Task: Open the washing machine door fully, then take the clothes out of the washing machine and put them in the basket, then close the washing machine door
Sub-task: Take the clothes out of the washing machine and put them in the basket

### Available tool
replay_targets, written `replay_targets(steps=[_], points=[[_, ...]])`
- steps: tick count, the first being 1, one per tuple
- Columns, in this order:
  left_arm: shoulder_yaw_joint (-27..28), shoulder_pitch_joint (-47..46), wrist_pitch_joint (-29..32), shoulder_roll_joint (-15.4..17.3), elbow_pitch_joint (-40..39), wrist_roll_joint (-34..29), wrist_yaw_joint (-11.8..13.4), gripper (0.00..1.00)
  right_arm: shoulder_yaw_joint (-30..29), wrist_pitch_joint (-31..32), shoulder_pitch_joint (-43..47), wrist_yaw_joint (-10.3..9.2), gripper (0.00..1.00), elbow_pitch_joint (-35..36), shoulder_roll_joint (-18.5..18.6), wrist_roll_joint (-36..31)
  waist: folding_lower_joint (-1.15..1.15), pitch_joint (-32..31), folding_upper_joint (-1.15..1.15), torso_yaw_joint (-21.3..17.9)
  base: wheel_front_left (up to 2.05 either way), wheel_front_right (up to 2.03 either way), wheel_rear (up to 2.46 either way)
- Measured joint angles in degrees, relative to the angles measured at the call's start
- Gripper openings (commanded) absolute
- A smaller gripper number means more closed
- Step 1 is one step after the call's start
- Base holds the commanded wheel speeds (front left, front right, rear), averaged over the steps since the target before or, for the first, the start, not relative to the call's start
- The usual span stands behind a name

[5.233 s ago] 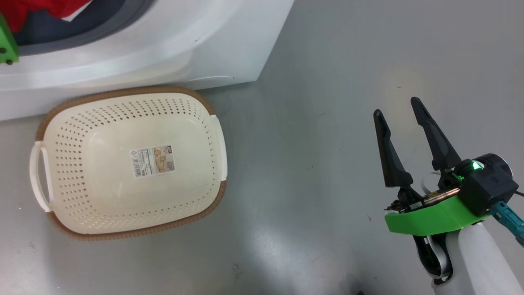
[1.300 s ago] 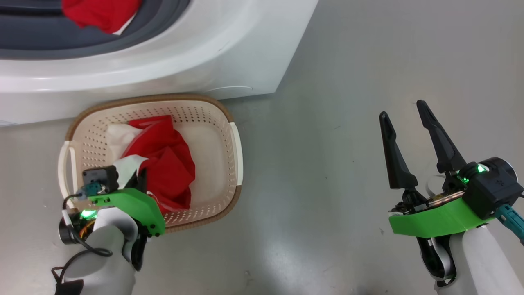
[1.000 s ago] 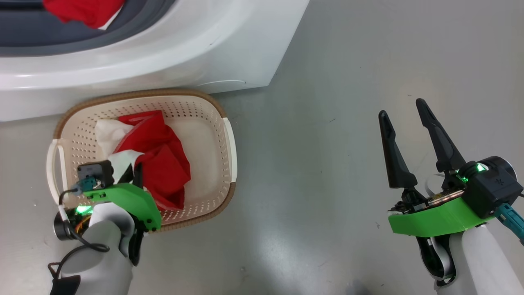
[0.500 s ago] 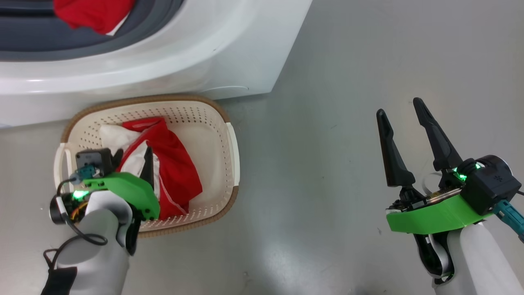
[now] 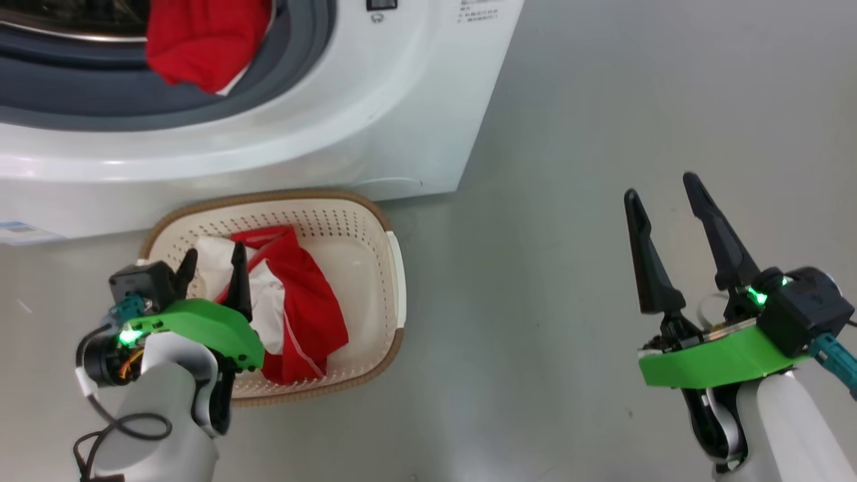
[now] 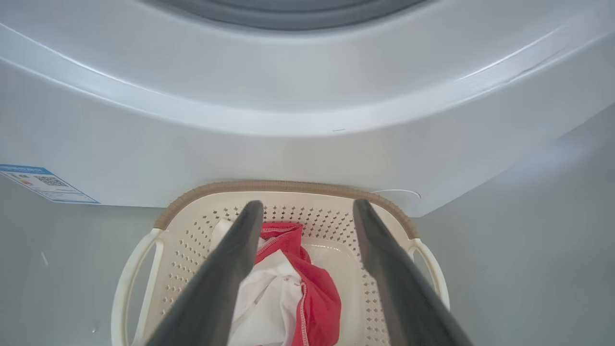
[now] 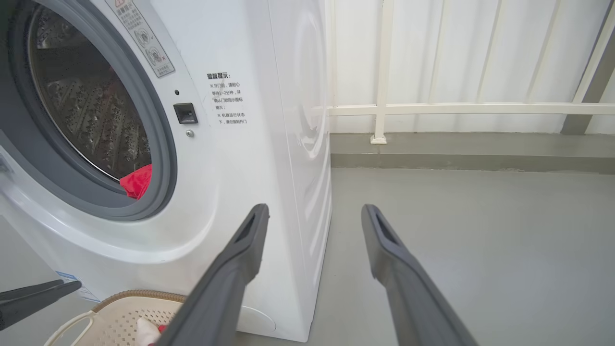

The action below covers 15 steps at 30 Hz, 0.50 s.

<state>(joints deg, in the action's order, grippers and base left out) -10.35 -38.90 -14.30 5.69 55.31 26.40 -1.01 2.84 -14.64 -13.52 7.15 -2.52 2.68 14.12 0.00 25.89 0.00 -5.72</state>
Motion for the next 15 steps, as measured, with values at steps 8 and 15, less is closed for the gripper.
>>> replay_targets(steps=[8,15], points=[[3.67,7.88,-0.01,-0.52,-13.46,-3.35,1.22,1.0,-0.42,0.0,1.75,-0.01,1.0,-0.53,0.03,-0.01,0.0,-3.91,0.0,0.82,0.0,0.0,0.0],[5.05,13.94,-0.01,-1.52,-21.12,-5.7,1.22,1.0,-1.68,0.0,4.31,-0.01,1.0,-1.2,0.01,-0.04,0.0,-7.72,0.0,1.34,0.0,0.0,0.0]])
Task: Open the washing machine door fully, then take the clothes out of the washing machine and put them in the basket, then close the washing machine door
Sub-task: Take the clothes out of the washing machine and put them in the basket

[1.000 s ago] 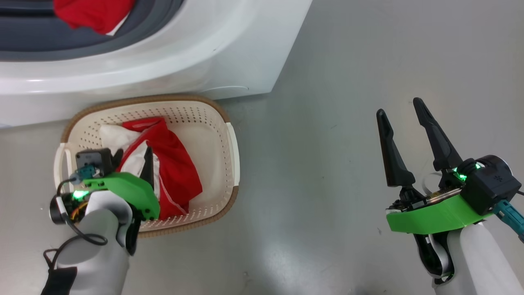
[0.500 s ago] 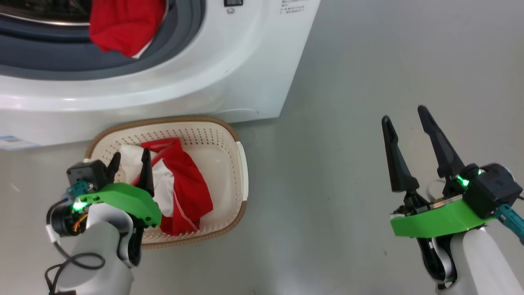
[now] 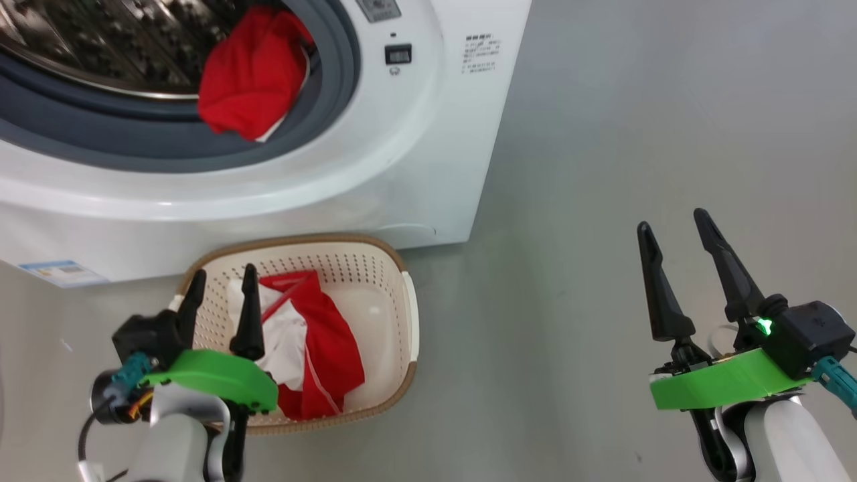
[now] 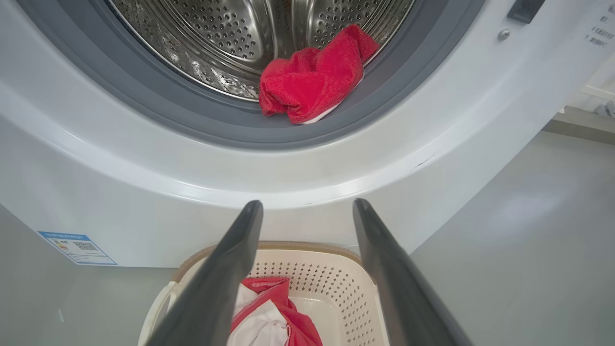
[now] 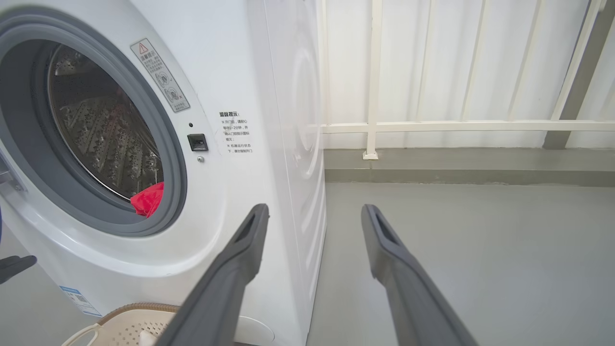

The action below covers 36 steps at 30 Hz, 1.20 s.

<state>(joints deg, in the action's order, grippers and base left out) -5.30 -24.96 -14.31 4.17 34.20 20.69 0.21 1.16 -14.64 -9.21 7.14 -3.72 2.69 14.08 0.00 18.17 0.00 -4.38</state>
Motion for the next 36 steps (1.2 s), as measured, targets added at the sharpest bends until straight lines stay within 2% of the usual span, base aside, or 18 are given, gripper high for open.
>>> replay_targets(steps=[9,15,31,36], points=[[0.29,7.14,0.0,-0.92,-10.46,-2.59,-0.01,1.0,-1.54,0.0,2.91,0.01,1.0,-0.15,-0.05,-0.05,0.0,-5.36,0.0,0.72,0.0,0.0,0.0],[0.21,9.78,0.0,-1.02,-14.22,-3.02,0.14,1.0,-2.66,0.0,3.52,0.0,1.0,-0.21,-0.07,-0.56,0.0,-7.42,0.0,1.18,0.0,0.0,0.0],[0.3,20.45,2.72,0.57,-24.75,-3.6,4.36,1.0,-5.81,0.0,10.14,0.0,1.0,-0.88,-0.31,-1.58,0.0,-14.77,0.0,1.66,0.0,0.0,0.0],[0.31,23.09,3.23,1.22,-27.28,-4.08,4.85,1.0,-6.01,0.0,12.06,0.0,1.0,-0.74,-0.47,-2.99,0.0,-17.04,0.0,1.7,0.0,0.0,0.0]])
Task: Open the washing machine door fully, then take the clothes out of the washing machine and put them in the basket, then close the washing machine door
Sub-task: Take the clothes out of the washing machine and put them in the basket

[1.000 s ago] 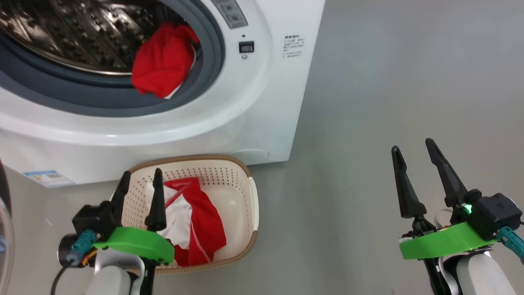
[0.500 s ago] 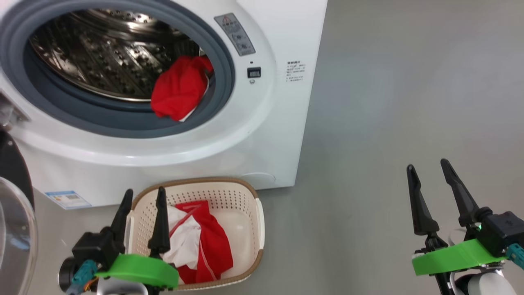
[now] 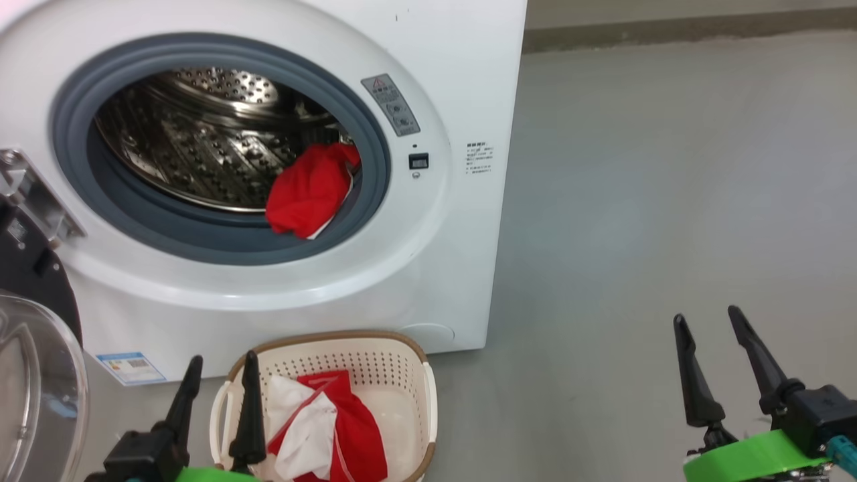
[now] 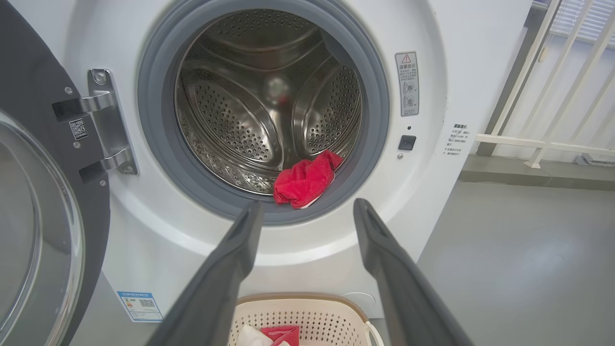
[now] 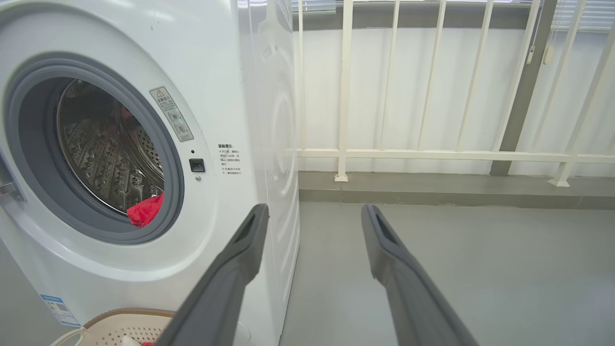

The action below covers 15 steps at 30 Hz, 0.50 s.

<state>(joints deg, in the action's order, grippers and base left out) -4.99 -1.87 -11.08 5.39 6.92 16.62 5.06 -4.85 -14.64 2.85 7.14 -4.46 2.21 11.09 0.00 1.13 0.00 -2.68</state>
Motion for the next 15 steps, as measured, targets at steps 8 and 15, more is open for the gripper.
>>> replay_targets(steps=[8,15], points=[[-0.13,4.01,0.92,1.08,-2.3,-0.15,0.53,1.0,0.1,0.0,2.39,0.0,1.0,0.81,-0.1,-1.96,0.0,-2.01,0.0,-0.25,0.0,0.0,0.0],[-0.6,4.32,0.99,1.08,-3.22,-0.6,1.0,1.0,0.08,0.0,2.86,0.01,1.0,1.15,-0.11,-2.1,0.0,-2.2,0.0,-0.05,0.0,0.0,0.0]])
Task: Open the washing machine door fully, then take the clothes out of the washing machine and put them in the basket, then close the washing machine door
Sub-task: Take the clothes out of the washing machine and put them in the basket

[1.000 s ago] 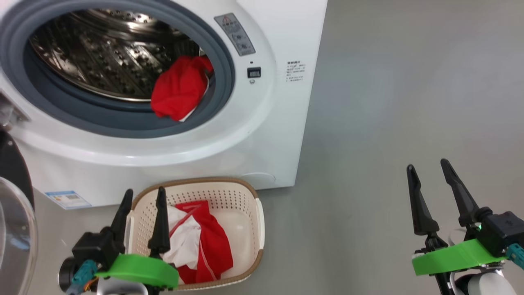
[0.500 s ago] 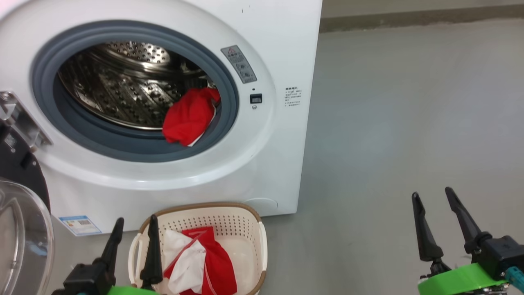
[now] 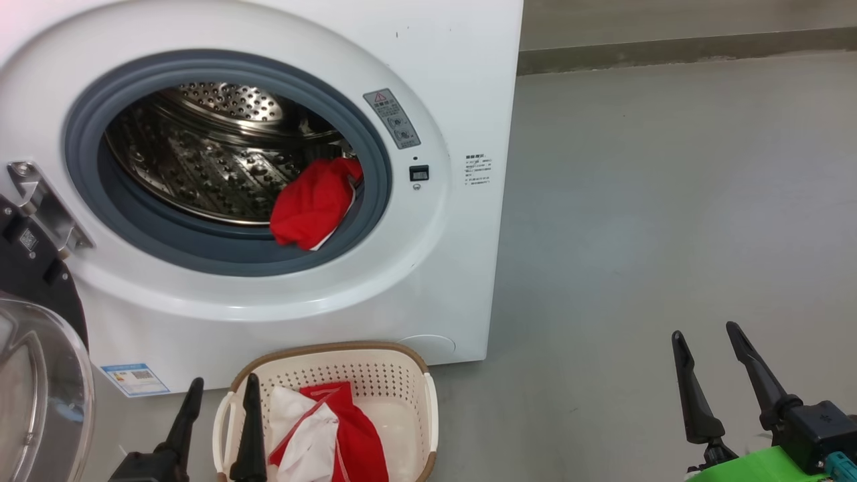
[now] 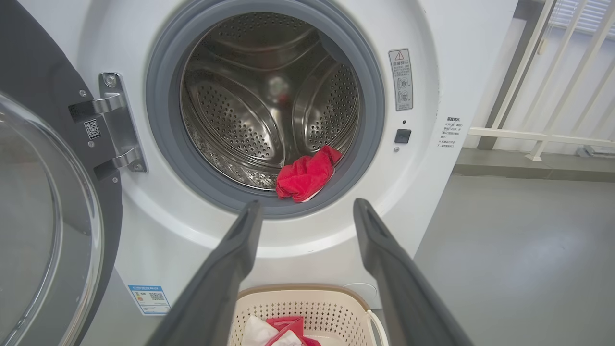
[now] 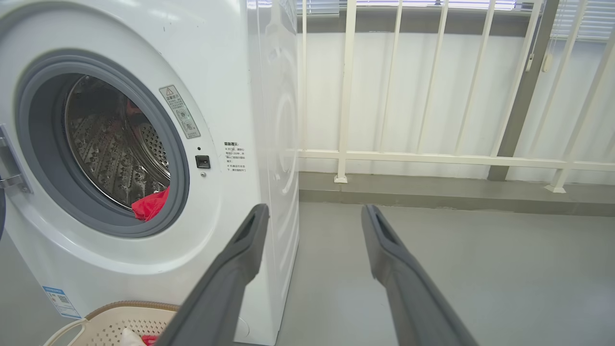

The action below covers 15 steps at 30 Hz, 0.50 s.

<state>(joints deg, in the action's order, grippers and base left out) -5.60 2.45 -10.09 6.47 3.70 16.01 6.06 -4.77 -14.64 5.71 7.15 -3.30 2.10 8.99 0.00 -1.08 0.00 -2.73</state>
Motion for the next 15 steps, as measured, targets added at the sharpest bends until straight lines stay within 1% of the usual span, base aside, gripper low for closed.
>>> replay_targets(steps=[15], points=[[-0.65,0.01,0.78,0.37,-1.11,0.03,0.0,1.0,0.03,0.0,0.0,0.0,1.0,0.1,0.0,0.0,0.0,0.58,0.0,0.0,0.0,0.0,0.0]])
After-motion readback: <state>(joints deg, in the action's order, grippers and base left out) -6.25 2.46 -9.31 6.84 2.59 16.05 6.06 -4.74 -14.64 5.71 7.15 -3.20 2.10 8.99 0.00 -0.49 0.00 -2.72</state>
